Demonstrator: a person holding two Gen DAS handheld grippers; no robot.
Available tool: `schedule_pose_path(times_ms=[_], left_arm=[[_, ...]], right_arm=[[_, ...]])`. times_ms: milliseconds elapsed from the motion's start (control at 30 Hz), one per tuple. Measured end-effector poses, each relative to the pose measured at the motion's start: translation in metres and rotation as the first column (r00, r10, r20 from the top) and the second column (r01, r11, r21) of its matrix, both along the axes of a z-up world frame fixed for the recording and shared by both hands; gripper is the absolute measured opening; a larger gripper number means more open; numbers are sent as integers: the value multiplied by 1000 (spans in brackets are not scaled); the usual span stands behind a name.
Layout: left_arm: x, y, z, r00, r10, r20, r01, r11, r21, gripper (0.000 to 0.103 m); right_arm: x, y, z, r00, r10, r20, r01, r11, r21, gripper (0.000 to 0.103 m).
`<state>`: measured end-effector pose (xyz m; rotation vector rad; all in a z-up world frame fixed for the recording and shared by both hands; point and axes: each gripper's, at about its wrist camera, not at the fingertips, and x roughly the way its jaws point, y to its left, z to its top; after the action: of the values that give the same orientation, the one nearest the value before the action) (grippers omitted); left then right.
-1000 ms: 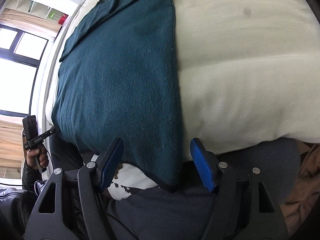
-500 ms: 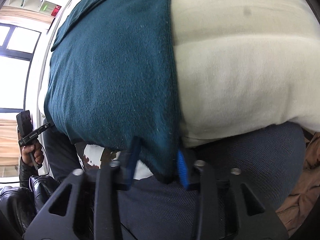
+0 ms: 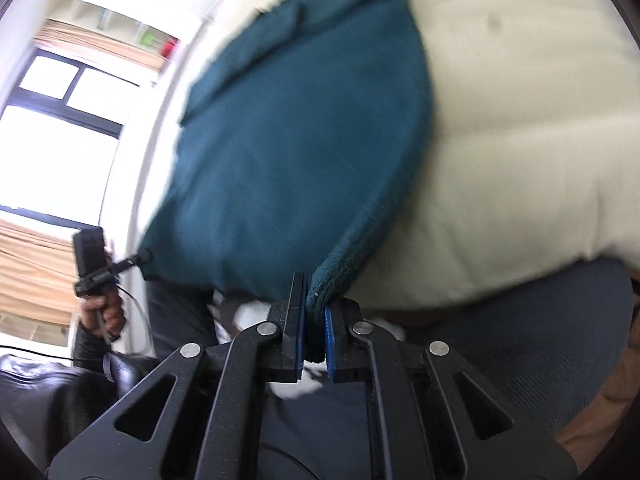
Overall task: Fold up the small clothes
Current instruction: 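Grasp the sweater hem with both grippers and lift it toward the collar, then carry the hem over the body with both grippers and lay it down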
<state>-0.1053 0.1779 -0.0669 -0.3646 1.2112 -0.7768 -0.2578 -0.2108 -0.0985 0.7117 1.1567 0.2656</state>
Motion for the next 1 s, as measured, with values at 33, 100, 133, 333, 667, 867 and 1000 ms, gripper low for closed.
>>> schedule_pose_path(times_ms=[33, 100, 133, 333, 667, 867, 1000], left_arm=[[3, 0, 6, 1000, 9, 9, -9, 1000, -21, 8], [9, 4, 16, 999, 45, 16, -44, 997, -68, 8], [13, 6, 20, 998, 62, 19, -60, 994, -91, 8], [46, 16, 37, 985, 170, -4, -167, 962, -215, 8], [135, 16, 42, 940, 328, -95, -340, 874, -346, 8], [205, 13, 32, 910, 378, -169, -414, 820, -395, 8], [243, 0, 28, 904, 391, -171, -427, 816, -389, 8]], right_arm=[[3, 0, 8, 1000, -4, 31, 4, 1000, 9, 6], [10, -2, 24, 995, -24, 96, 21, 999, 37, 6], [14, -5, 31, 991, -45, 130, 37, 997, 66, 6], [46, -28, 64, 944, -157, 290, 101, 975, 199, 6], [140, -71, 79, 885, -315, 343, 231, 937, 264, 6], [195, -105, 71, 853, -407, 327, 325, 904, 279, 6], [233, -119, 65, 836, -435, 335, 373, 898, 233, 6]])
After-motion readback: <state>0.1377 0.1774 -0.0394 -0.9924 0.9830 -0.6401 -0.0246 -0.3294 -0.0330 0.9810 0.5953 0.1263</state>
